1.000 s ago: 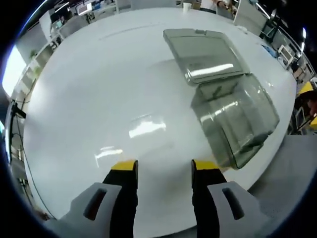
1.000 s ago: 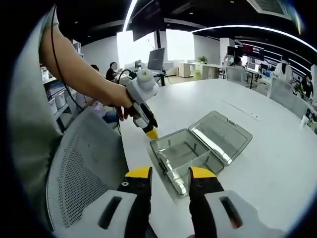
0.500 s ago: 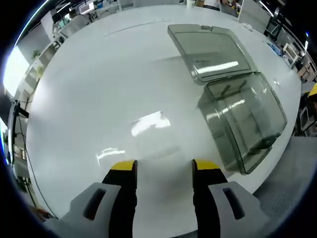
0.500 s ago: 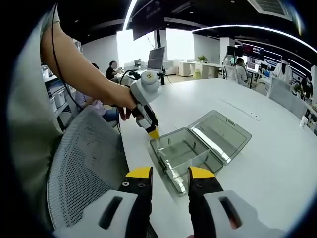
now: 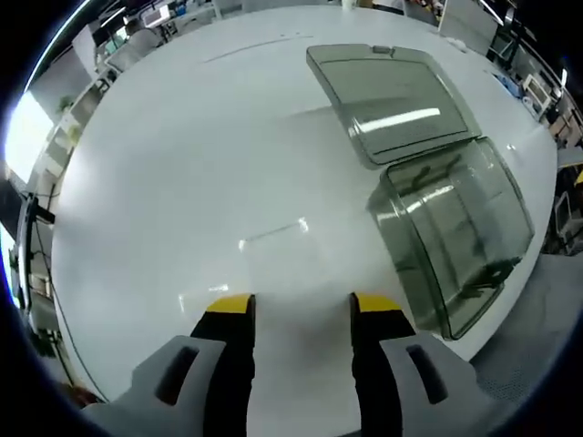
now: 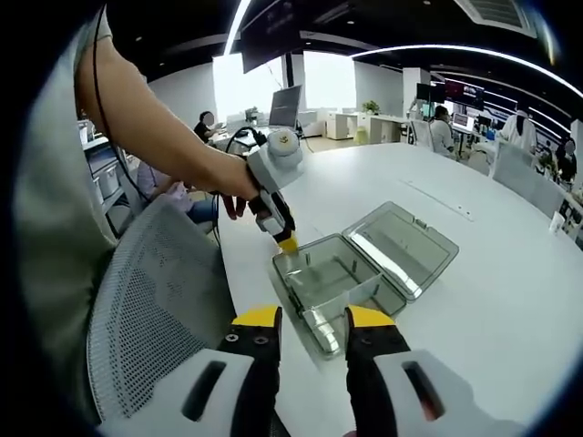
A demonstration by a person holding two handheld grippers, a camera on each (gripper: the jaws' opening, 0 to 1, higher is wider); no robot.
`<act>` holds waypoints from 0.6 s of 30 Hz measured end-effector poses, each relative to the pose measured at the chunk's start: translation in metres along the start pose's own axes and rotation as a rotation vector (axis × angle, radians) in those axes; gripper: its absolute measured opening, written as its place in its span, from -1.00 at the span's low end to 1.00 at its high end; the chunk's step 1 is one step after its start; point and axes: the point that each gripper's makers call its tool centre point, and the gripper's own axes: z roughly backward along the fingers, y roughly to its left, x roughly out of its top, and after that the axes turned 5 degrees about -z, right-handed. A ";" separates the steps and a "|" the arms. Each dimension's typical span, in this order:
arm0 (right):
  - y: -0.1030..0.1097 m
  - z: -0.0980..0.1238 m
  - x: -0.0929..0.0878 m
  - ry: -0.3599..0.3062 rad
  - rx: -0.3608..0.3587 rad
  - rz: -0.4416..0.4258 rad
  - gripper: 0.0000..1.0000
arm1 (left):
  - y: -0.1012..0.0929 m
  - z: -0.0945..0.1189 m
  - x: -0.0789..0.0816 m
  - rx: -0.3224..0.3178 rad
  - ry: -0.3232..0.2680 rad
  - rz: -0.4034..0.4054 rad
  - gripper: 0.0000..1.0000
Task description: Insert the divider into the dual guide fixture by aligning both edges with the guide slots and pushing it downward to the bottom, including one-sided entry, uneven engagement, binding, and posture correction.
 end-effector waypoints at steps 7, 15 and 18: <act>-0.001 0.000 0.002 0.001 0.000 0.000 -0.54 | 0.003 0.000 0.000 0.001 0.023 0.045 -0.32; -0.002 -0.001 0.003 -0.003 -0.001 -0.001 -0.55 | 0.005 -0.001 -0.002 -0.007 0.056 0.048 -0.36; -0.002 -0.001 0.004 -0.005 -0.001 -0.005 -0.55 | 0.003 0.000 -0.002 -0.022 0.055 0.029 -0.31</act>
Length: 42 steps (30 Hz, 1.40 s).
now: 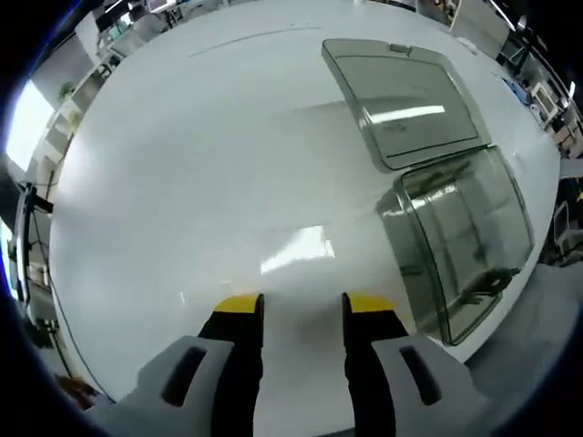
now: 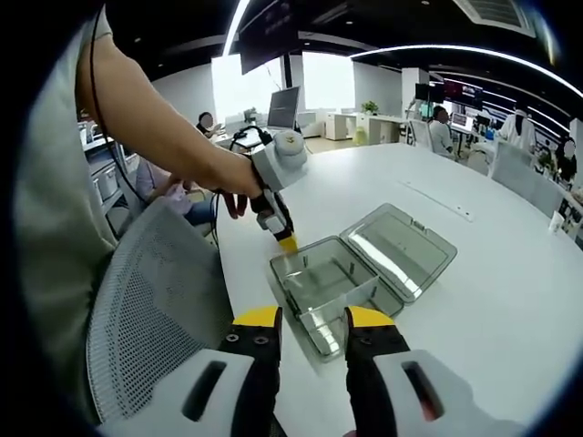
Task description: Insert the divider into the dual guide fixture by aligning both edges with the guide slots and pushing it downward to the bottom, including one-sided entry, uneven engagement, binding, and posture correction.
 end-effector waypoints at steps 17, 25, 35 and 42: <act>-0.001 -0.001 -0.002 0.006 -0.001 -0.008 -0.53 | 0.004 0.002 -0.005 -0.002 0.012 -0.015 -0.38; -0.003 -0.003 -0.002 0.016 -0.001 -0.020 -0.44 | 0.003 0.003 -0.005 -0.027 -0.001 -0.020 -0.41; -0.005 -0.004 -0.001 0.013 -0.003 -0.038 -0.41 | 0.003 0.008 -0.008 -0.043 -0.008 -0.039 -0.41; -0.008 -0.005 -0.001 0.007 -0.006 -0.079 -0.39 | 0.004 0.014 -0.007 -0.058 -0.024 -0.041 -0.42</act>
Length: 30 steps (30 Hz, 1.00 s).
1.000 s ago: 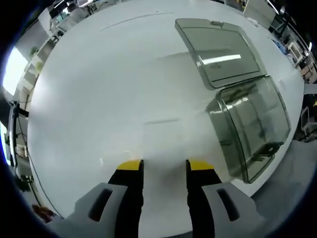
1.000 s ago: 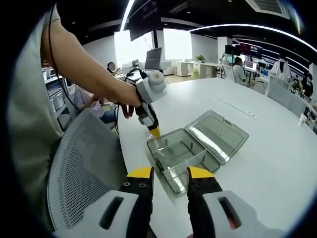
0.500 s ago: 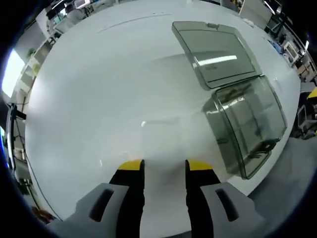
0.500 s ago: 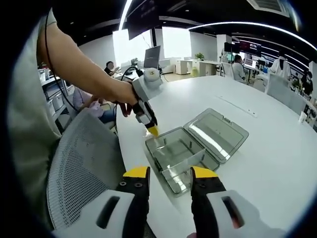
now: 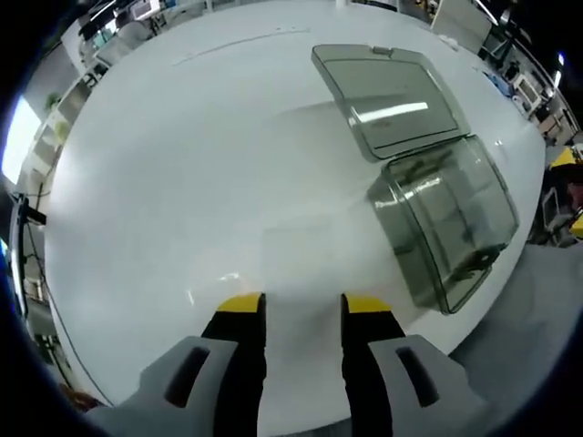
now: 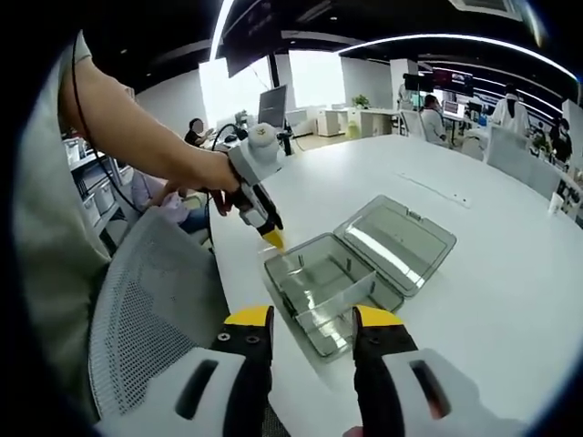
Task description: Insert the divider into the dual guide fixture by aligning both edges with the guide slots and pushing it downward to the bottom, including one-sided entry, uneven engagement, binding, and posture correction.
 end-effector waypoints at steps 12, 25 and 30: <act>-0.007 -0.007 0.003 -0.011 0.003 -0.076 -0.38 | -0.002 0.013 0.002 -0.027 -0.033 0.005 -0.42; -0.011 -0.016 0.012 -0.029 0.014 -0.145 -0.39 | -0.004 0.033 0.006 -0.044 -0.093 0.007 -0.42; -0.012 -0.021 0.017 -0.040 0.020 -0.174 -0.40 | -0.009 0.041 0.009 -0.051 -0.124 0.007 -0.42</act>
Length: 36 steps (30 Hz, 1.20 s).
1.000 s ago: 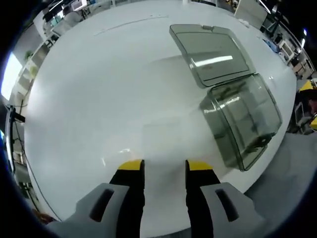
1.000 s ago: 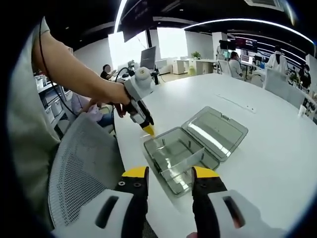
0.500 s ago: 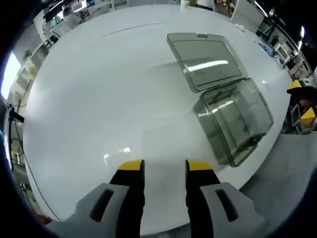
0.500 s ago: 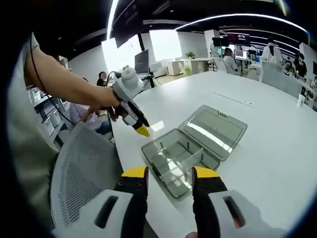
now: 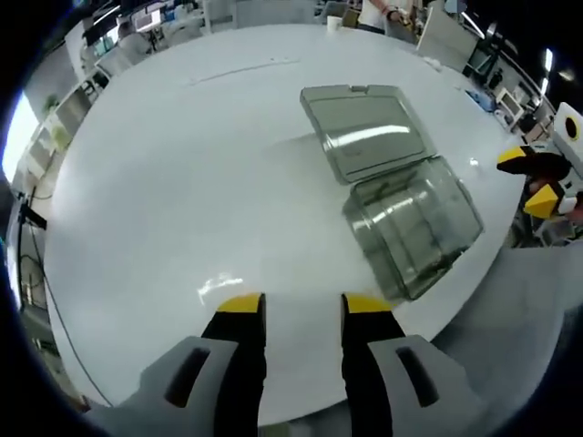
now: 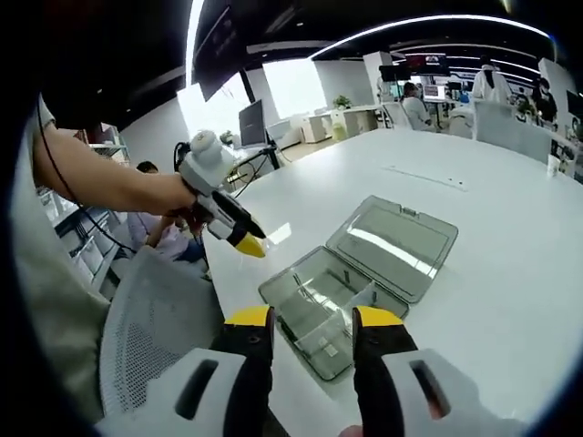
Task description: Insert the divider into the dual guide fixture by aligning both edges with the guide slots and pushing it downward to the bottom, including one-sided entry, uneven engagement, binding, and posture correction.
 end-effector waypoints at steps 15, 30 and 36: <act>0.012 -0.017 0.021 -0.030 0.048 -0.070 -0.44 | -0.013 0.027 0.015 -0.006 -0.100 -0.029 -0.42; 0.035 -0.036 0.037 -0.028 0.120 -0.111 -0.47 | -0.029 0.052 0.028 -0.021 -0.196 -0.046 -0.42; 0.045 -0.044 0.042 -0.027 0.156 -0.131 -0.54 | -0.035 0.061 0.036 -0.035 -0.237 -0.049 -0.42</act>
